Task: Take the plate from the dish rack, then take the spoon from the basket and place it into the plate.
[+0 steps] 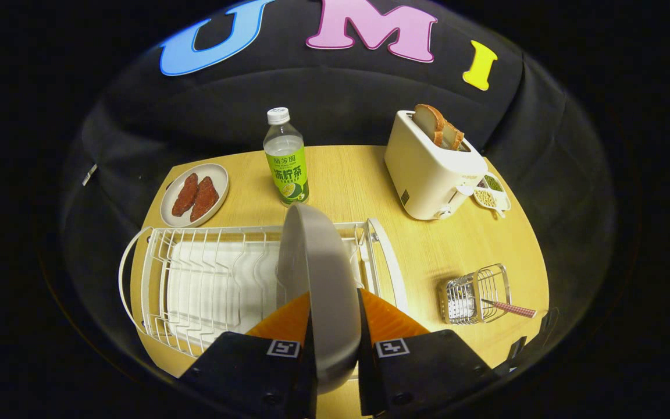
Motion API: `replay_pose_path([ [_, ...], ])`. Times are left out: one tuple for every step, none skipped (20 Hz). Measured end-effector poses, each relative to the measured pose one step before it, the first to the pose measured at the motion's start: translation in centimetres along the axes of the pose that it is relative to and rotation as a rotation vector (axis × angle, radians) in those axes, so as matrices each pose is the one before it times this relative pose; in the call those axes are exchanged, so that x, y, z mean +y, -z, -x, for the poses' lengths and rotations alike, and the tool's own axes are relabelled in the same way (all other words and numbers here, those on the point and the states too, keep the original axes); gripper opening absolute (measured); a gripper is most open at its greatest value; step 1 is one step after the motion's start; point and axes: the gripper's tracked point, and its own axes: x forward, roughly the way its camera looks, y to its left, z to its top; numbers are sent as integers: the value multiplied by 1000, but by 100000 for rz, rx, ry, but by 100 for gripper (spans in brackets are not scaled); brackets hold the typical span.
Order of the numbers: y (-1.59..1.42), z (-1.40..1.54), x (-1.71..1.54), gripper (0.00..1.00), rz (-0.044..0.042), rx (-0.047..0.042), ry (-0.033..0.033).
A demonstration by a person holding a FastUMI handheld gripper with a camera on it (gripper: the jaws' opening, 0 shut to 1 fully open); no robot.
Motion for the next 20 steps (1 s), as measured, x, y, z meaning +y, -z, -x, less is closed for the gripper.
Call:
replay_pose_path([
  [-338, 307, 152, 32, 2523, -807, 1674],
  [-632, 362, 51, 32, 2023, -1475, 1802],
  [-647, 134, -99, 31, 2359, -1346, 2404],
  [-678, 385, -348, 31, 2962, -1393, 2650],
  [-680, 288, -47, 31, 2213, -1270, 1009],
  [-662, 157, -322, 31, 2372, -1530, 1618],
  [-926, 262, -489, 31, 1836, -2420, 1327],
  [-749, 312, -241, 31, 323, -2300, -326],
  [-570, 535, -31, 31, -1917, -1317, -2289],
  [-444, 598, 52, 31, -3181, -801, -3602],
  [-420, 802, -115, 31, -3080, -800, -4036],
  [-534, 926, -667, 31, -2326, -1463, -2880],
  [-485, 928, -852, 31, -1036, -2041, -1857],
  [-313, 1132, -986, 31, 29, -1781, -1193],
  [-276, 986, -822, 31, -219, -1687, -1710],
  [-149, 1043, -469, 31, -875, -1050, -3056],
  [53, 1223, -372, 31, -2172, -311, -3760],
  [246, 1141, -430, 31, -2615, -112, -4233],
  [368, 1247, -542, 31, -2152, 558, -3302],
  [354, 1306, -638, 31, -857, -203, -3248],
])
